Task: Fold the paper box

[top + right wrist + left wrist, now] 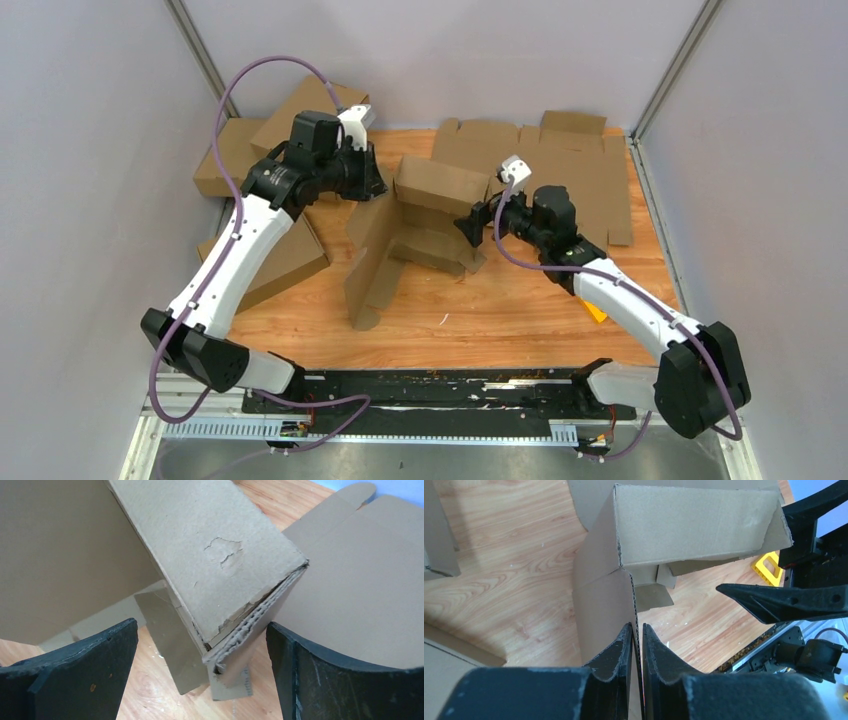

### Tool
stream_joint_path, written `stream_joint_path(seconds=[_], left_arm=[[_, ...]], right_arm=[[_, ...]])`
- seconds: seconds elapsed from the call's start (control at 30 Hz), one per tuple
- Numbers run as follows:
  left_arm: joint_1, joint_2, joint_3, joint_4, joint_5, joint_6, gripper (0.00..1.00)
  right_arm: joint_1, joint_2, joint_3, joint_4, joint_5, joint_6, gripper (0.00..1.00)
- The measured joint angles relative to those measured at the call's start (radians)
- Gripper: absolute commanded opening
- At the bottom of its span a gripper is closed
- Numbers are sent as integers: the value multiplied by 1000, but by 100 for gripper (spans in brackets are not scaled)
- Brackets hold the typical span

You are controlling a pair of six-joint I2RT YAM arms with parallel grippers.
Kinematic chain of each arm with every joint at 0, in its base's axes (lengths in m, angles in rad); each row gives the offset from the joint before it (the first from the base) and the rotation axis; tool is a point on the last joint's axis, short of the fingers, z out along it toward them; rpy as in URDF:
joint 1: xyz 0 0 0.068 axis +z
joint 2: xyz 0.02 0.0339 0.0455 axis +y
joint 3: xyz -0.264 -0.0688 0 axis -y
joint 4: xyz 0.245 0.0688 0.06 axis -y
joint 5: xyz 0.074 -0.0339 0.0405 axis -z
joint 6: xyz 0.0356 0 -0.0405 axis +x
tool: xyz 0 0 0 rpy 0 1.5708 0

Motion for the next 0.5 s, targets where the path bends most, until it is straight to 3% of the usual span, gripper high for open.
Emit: stream_joint_path(seconds=[0.5], left_arm=[[14,43,32,-42,26,37,21]], right_arm=[[228,76,-18,23,478,-390,99]])
